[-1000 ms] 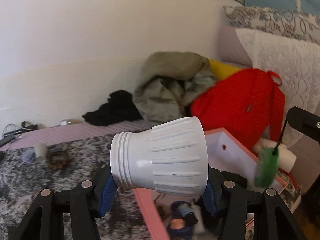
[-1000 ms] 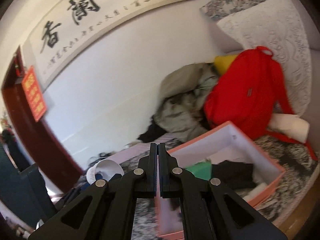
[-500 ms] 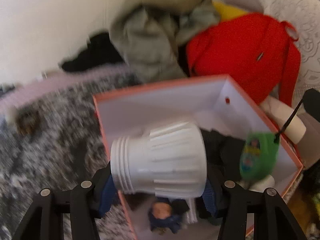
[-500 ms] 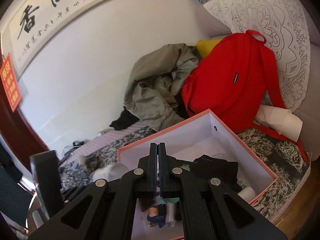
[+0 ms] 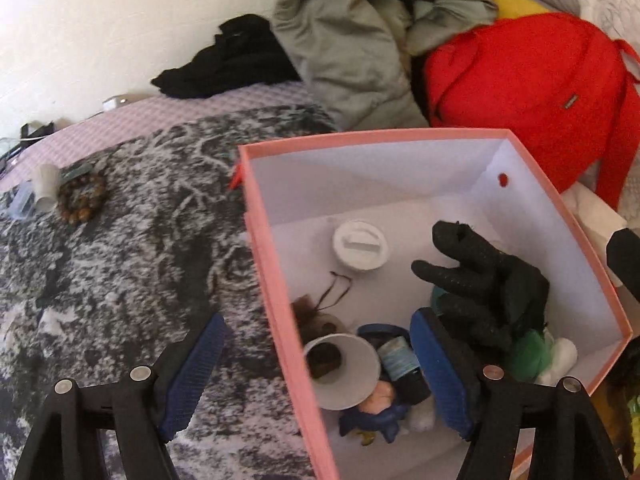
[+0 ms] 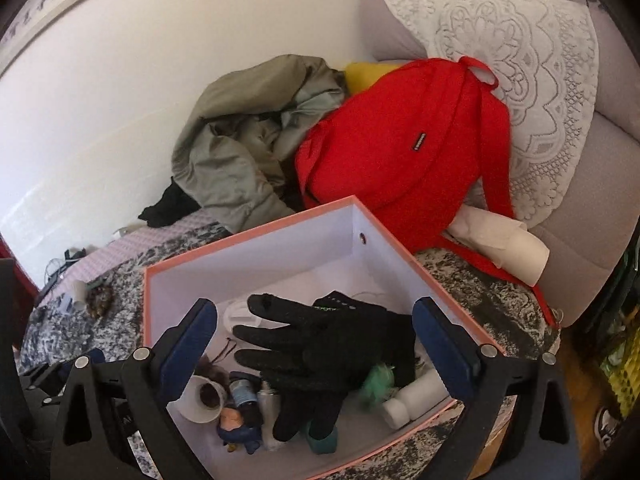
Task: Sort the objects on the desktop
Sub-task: 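Open both tools to drop the bulb and tape measure into the box, then move both tools back over the bed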
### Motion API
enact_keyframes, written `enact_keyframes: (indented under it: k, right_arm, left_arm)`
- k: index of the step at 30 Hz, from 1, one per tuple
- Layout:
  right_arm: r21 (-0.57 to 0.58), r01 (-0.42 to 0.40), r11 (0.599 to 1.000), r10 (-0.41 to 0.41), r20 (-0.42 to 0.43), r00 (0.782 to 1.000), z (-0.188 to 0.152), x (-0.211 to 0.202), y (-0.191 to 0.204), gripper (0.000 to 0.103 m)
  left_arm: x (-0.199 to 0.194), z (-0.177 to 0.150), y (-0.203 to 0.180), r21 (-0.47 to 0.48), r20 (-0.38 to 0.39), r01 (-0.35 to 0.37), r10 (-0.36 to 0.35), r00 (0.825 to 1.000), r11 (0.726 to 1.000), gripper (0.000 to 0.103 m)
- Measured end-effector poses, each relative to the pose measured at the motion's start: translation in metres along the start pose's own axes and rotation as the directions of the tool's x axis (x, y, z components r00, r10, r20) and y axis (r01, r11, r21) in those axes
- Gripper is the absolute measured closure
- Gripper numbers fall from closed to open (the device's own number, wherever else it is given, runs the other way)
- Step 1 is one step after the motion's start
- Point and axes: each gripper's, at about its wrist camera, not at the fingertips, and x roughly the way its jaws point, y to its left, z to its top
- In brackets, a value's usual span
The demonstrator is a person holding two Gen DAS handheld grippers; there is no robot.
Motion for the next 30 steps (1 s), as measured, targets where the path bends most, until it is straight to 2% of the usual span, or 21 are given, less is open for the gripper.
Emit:
enact_keyframes:
  k: [6, 13, 19, 21, 27, 30]
  right_arm:
    - [-0.017, -0.04, 0.999, 0.04, 0.006, 0.999, -0.005, -0.013, 0.03, 0.003]
    - [-0.075, -0.113, 0.991, 0.114, 0.013, 0.993, -0.021, -0.028, 0.09, 0.003]
    - [-0.184, -0.171, 0.968, 0.173, -0.006, 0.985, -0.053, -0.036, 0.162, 0.003]
    - [-0.222, -0.189, 0.957, 0.19, -0.015, 0.982, -0.067, -0.039, 0.188, 0.003]
    - [-0.341, -0.23, 0.912, 0.225, -0.054, 0.973, -0.118, -0.042, 0.263, 0.003]
    - [-0.368, -0.233, 0.9, 0.222, -0.071, 0.972, -0.14, -0.037, 0.287, 0.003]
  left_arm:
    - [-0.017, -0.012, 0.034, -0.029, 0.014, -0.039, 0.039, 0.999, 0.999, 0.023]
    - [-0.046, -0.043, 0.114, -0.129, 0.027, -0.131, 0.135, 0.99, 0.983, 0.022]
    - [-0.061, -0.082, 0.201, -0.242, -0.011, -0.259, 0.264, 0.964, 0.935, 0.02]
    - [-0.066, -0.095, 0.224, -0.269, -0.014, -0.277, 0.284, 0.959, 0.922, 0.02]
    - [-0.079, -0.135, 0.276, -0.323, -0.017, -0.343, 0.358, 0.934, 0.882, 0.02]
    - [-0.078, -0.153, 0.296, -0.339, -0.024, -0.372, 0.388, 0.921, 0.864, 0.02]
